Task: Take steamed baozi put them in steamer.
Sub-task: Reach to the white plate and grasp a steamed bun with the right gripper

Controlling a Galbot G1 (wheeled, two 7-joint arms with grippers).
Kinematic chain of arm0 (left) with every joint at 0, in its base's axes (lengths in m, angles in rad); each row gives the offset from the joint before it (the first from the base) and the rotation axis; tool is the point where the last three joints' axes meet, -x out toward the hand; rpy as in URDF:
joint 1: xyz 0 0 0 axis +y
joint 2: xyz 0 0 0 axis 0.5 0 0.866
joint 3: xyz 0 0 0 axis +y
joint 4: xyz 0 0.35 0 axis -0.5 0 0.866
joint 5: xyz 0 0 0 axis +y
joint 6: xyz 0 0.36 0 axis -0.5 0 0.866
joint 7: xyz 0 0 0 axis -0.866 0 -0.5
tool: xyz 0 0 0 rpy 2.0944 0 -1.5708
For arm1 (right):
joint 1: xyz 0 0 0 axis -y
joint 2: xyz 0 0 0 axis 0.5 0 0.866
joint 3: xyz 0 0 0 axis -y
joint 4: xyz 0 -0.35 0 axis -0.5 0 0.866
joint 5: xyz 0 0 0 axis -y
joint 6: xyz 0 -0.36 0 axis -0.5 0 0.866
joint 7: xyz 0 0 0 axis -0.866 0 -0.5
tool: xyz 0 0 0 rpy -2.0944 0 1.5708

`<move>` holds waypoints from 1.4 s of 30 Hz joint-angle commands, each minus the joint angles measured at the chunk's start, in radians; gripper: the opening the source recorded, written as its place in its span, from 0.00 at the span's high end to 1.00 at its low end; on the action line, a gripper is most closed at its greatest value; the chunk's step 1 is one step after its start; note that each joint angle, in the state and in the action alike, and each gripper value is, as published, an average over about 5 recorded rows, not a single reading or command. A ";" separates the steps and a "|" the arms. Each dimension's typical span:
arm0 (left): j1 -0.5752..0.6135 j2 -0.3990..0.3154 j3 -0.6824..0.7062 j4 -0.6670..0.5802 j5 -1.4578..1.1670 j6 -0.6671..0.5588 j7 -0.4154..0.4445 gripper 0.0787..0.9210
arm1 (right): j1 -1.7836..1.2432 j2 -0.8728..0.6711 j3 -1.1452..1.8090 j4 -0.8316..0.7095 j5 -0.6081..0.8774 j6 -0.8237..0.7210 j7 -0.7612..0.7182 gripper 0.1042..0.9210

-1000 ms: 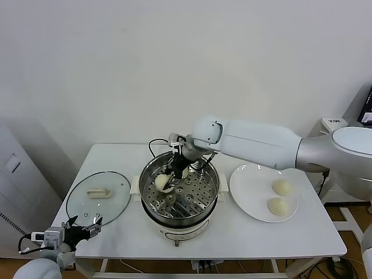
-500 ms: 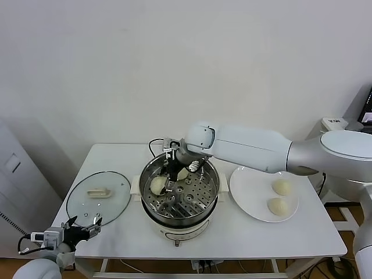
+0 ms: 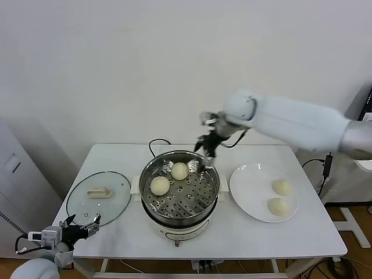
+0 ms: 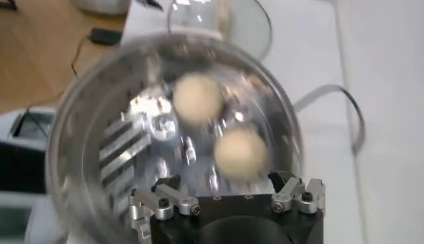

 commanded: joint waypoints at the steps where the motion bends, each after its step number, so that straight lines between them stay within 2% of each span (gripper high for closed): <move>1: 0.005 -0.006 -0.002 -0.007 0.001 0.001 0.000 0.12 | 0.043 -0.238 -0.022 -0.022 -0.189 0.163 -0.211 0.12; 7: 0.012 0.000 -0.006 -0.012 0.001 0.000 0.000 0.12 | -0.113 -0.326 0.077 -0.060 -0.335 0.255 -0.247 0.12; 14: 0.007 0.000 -0.003 -0.012 0.002 0.005 0.000 0.12 | -0.285 -0.349 0.235 -0.127 -0.493 0.343 -0.259 0.12; 31: -0.007 -0.001 0.004 0.012 0.007 0.008 -0.001 0.12 | -0.602 -0.206 0.502 -0.336 -0.729 0.484 -0.217 0.12; 42: -0.007 -0.001 0.004 0.016 0.008 0.007 0.000 0.12 | -0.665 -0.170 0.543 -0.378 -0.779 0.491 -0.219 0.12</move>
